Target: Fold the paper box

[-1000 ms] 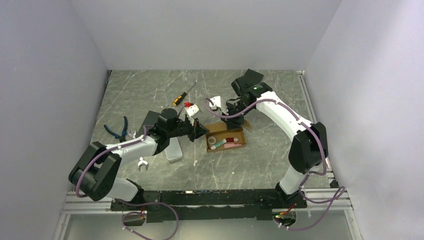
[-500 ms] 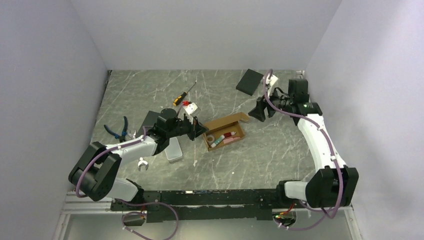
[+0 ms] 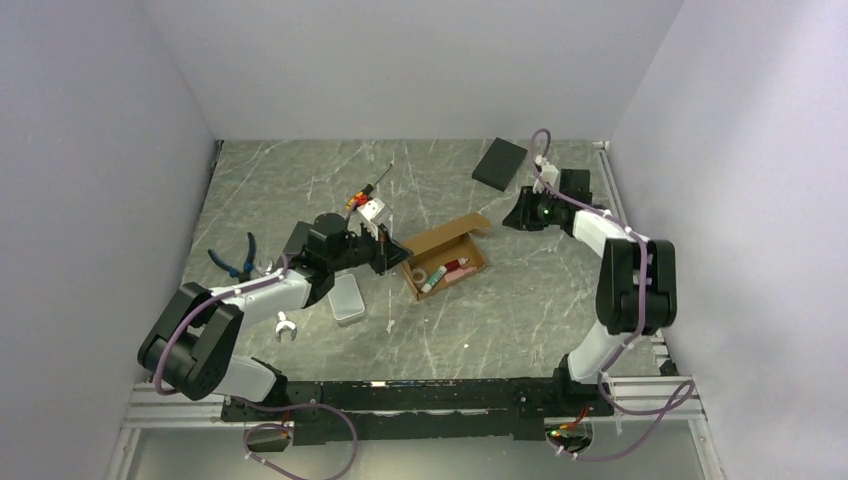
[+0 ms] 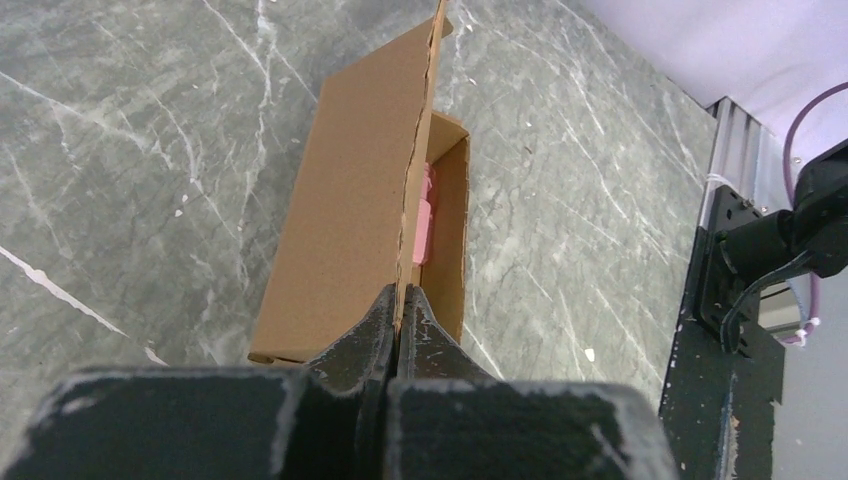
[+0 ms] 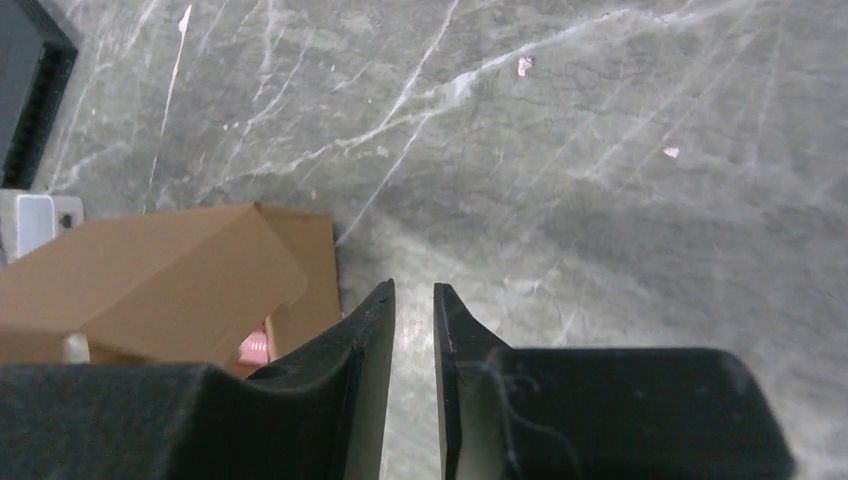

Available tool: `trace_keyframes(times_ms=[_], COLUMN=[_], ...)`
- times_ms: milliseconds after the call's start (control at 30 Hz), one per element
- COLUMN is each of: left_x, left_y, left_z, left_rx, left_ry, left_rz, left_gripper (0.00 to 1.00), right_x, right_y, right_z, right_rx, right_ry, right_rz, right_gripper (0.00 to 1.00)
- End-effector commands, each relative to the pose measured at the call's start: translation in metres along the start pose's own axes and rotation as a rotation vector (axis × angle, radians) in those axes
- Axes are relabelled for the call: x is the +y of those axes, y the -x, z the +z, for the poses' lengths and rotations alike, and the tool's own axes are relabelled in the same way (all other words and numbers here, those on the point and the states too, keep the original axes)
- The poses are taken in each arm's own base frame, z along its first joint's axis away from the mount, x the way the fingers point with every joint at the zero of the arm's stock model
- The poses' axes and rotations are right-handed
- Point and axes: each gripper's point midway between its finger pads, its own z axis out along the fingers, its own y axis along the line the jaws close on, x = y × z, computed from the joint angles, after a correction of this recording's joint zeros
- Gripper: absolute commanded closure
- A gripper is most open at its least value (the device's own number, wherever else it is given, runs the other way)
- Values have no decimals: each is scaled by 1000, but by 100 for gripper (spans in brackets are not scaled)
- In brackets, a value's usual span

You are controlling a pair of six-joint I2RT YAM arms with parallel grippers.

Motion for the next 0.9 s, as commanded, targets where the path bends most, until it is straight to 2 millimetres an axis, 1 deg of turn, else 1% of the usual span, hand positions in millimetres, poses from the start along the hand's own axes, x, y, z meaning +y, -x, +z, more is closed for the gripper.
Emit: trace_keyframes(times_ms=[0,100,300,333,433,500,733,867], left_x=[0,3,8,9,10,10,11,14], left_y=[8,8,9,9,13,16,23,24], left_z=[0,0,0,0,-2,-4,-6,-8], left_rx=[-16,-8,-5,-7,-20,-31,-46,-50], left_ry=[-33,-36,-49,-52,-60,-65,-73,-60], left_rz=[-33,-52,-95,-102,-121,-128,-148,-160], left_gripper=[100,100,100,100,100,100,100,100], right_x=[13,20,40,52,65,68,68,74], right_y=[27,28,31,27,23,23,16,12], right_z=[21,28,34,37,37,37,40,38], right_rx=[-34,-23,-4,11,25,25,57,73], right_ry=[134,196,315,344,380,389,382,403], right_rz=[48,45,16,-7,-39,-48,-46,-68], right_gripper=[77,76,75,75,75,75,75,75])
